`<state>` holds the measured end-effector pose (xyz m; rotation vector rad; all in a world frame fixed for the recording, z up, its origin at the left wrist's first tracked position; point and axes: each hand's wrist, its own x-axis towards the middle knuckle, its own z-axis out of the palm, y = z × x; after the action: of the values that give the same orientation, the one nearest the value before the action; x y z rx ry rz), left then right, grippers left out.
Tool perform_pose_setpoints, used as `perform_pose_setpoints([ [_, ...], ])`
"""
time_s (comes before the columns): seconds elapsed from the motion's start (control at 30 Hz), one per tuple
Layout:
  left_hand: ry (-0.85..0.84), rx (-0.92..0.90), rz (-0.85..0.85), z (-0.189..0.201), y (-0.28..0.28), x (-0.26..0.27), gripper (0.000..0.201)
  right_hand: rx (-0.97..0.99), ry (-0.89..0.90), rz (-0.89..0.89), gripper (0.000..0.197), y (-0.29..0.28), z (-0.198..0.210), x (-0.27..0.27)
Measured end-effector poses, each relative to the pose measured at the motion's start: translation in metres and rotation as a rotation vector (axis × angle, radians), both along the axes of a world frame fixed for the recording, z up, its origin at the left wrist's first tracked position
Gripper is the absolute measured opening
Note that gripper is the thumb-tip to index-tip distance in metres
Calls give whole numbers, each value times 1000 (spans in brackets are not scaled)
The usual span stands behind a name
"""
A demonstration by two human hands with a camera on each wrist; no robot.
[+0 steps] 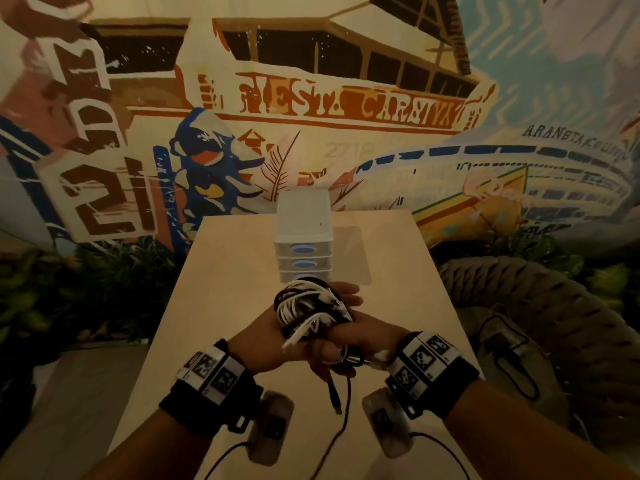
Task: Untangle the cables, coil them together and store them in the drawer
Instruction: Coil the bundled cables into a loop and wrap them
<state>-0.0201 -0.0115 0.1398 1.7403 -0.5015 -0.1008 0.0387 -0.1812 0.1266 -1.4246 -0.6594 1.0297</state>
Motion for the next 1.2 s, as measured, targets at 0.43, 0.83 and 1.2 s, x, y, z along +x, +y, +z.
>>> perform_pose_setpoints([
  [0.43, -11, 139, 334, -17, 27, 4, 17, -488, -376, 186, 33, -1, -11, 7],
  [0.83, -220, 844, 227, -35, 4, 7, 31, -569, -222, -61, 23, -4, -24, 7],
  [1.2, -122, 1085, 199, -43, 2, 9, 42, -525, 5, -189, 34, -11, -10, 5],
])
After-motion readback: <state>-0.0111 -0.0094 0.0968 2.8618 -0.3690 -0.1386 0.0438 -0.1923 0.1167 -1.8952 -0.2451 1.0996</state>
